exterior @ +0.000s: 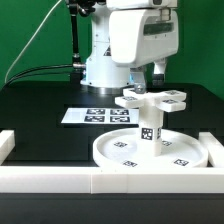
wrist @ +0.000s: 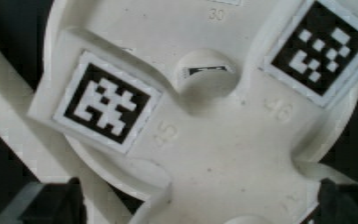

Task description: Assemble round table

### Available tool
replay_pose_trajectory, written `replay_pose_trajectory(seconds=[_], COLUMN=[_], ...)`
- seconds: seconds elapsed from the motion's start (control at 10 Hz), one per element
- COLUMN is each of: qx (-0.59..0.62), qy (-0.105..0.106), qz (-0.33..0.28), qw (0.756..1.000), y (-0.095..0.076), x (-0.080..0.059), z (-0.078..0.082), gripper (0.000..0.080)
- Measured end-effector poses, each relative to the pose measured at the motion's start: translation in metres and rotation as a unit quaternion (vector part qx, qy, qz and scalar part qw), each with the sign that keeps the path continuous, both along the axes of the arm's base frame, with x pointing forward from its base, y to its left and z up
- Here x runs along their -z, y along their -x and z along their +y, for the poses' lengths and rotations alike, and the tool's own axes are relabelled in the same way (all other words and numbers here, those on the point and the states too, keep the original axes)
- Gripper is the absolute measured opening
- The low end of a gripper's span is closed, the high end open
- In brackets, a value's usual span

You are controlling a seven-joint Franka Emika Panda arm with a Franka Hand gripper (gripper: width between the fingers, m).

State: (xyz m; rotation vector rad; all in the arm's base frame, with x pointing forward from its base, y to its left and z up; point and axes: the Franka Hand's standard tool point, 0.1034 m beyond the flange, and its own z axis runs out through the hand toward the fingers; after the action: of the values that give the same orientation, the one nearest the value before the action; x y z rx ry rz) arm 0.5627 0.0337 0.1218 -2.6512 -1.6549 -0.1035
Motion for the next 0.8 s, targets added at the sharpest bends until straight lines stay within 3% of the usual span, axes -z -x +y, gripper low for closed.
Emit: replay_pose_trajectory(seconds=[0.2, 0.8], qx=[-0.062, -0.084], qy=[0.007, 0.017], qz=[0.001, 0.010], qw=[0.998, 0.996], y=[0.004, 0.014], x=[0.003, 0.016], z=[-0.001, 0.005], gripper=[0.0649, 0.0649])
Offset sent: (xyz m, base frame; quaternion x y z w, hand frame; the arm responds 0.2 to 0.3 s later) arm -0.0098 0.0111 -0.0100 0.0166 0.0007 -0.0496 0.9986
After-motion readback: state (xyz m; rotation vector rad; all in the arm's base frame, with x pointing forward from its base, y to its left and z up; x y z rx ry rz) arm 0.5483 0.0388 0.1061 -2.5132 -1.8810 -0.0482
